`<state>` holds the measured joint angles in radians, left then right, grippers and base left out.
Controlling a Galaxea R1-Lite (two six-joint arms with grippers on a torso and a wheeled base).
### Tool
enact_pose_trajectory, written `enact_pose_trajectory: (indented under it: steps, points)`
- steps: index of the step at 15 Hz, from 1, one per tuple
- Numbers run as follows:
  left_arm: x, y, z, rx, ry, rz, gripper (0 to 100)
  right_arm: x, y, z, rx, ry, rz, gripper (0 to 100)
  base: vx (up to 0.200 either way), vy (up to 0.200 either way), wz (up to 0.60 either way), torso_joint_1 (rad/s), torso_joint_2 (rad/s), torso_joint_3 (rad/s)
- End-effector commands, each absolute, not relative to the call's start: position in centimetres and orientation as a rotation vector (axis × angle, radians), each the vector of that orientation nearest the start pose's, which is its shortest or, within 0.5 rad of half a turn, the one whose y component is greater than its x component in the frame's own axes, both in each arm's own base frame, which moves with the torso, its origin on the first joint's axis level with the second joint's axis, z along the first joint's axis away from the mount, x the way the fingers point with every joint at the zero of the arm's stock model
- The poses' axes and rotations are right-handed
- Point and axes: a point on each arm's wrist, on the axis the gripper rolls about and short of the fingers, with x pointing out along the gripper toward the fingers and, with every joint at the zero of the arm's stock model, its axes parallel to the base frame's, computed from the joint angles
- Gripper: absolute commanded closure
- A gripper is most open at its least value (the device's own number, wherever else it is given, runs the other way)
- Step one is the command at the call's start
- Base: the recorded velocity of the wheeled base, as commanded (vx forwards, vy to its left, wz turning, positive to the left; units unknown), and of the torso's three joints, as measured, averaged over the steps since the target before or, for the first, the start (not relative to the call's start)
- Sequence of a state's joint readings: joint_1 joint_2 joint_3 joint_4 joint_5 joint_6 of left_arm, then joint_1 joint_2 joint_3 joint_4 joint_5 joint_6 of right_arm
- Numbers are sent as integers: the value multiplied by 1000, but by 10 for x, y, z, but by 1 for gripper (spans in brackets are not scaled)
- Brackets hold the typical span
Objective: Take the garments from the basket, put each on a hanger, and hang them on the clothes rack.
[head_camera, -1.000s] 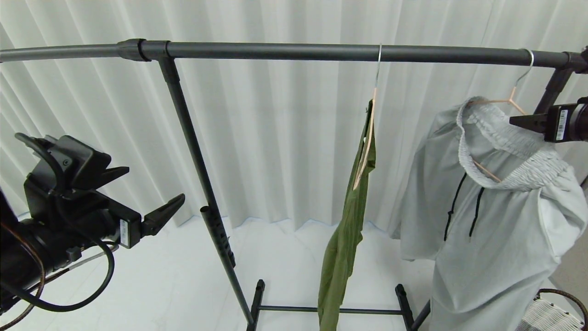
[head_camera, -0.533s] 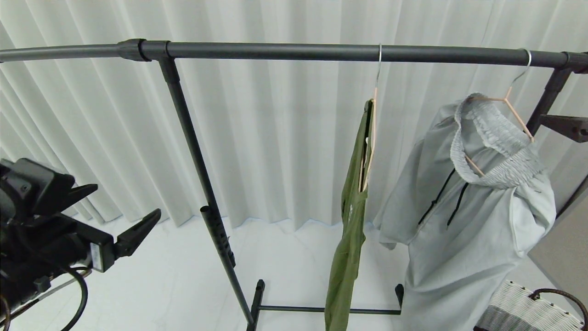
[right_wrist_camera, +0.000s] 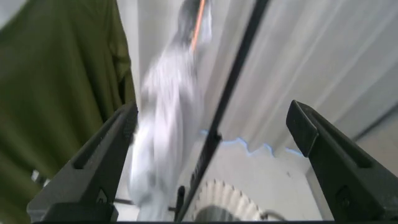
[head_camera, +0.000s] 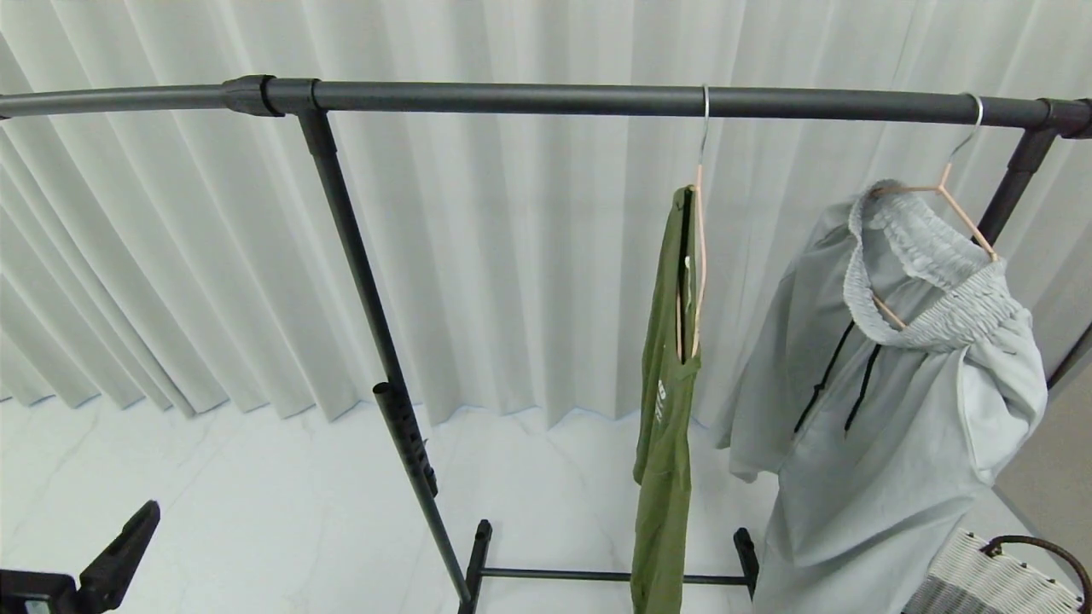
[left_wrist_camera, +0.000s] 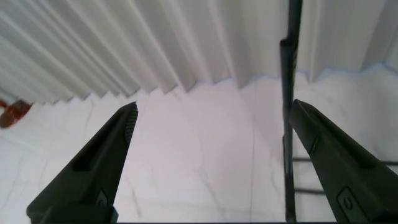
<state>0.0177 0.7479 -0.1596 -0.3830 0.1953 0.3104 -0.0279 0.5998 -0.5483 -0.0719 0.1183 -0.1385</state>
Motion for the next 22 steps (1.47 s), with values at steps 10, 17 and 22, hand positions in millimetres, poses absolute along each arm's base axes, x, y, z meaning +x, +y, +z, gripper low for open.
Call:
enact_pose_trajectory:
  steps: [10,17,22]
  points:
    - [-17,4,84,251,90,392,0,-25,3,107,-217,79,-157,0,0,0,0,0,0,0]
    - [-17,5,84,215,94,464,0,-16,-3,86,-116,30,-380,0,0,0,0,0,0,0]
    - [-15,0,83,207,64,210,0,-16,-3,88,-81,2,-356,0,0,0,0,0,0,0]
